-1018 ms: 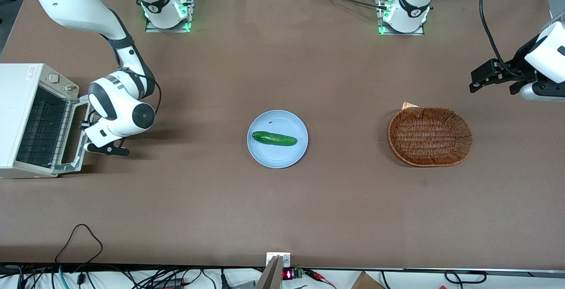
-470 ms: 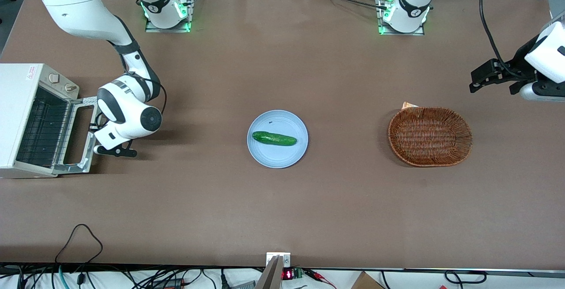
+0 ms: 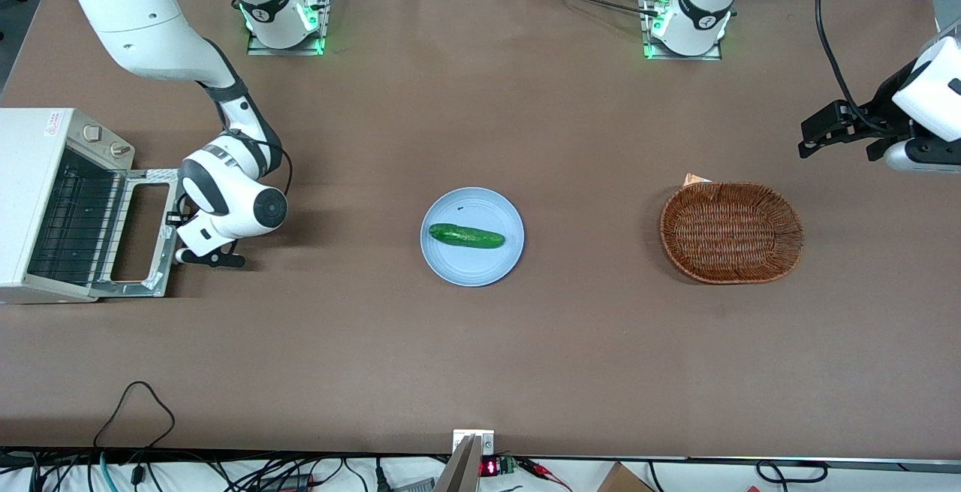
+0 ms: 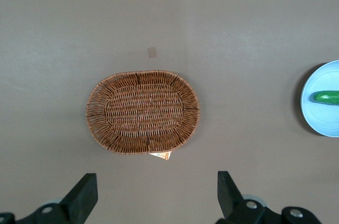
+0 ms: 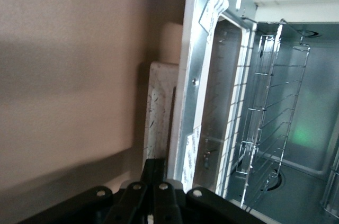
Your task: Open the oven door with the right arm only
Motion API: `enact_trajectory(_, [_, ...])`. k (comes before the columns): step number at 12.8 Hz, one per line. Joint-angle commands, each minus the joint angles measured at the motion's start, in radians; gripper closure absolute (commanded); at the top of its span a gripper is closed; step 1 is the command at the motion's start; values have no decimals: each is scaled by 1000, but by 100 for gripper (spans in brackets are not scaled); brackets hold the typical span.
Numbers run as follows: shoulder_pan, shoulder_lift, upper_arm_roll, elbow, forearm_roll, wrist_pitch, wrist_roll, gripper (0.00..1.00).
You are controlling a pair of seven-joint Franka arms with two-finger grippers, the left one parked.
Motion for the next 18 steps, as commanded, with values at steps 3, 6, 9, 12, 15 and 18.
enact_trajectory(3, [10,18,-16,11,5,-21,11,97])
enact_trajectory(6, [10,23,-16,12,5,-19,10,97])
enact_trajectory(9, [8,23,-14,25,20,-16,5,97])
enact_trajectory(12, [12,21,-14,80,147,-19,-5,97])
enact_trajectory(15, [21,20,-14,119,239,-25,-15,97])
enact_trajectory(18, [30,-9,-14,184,412,-66,-91,86])
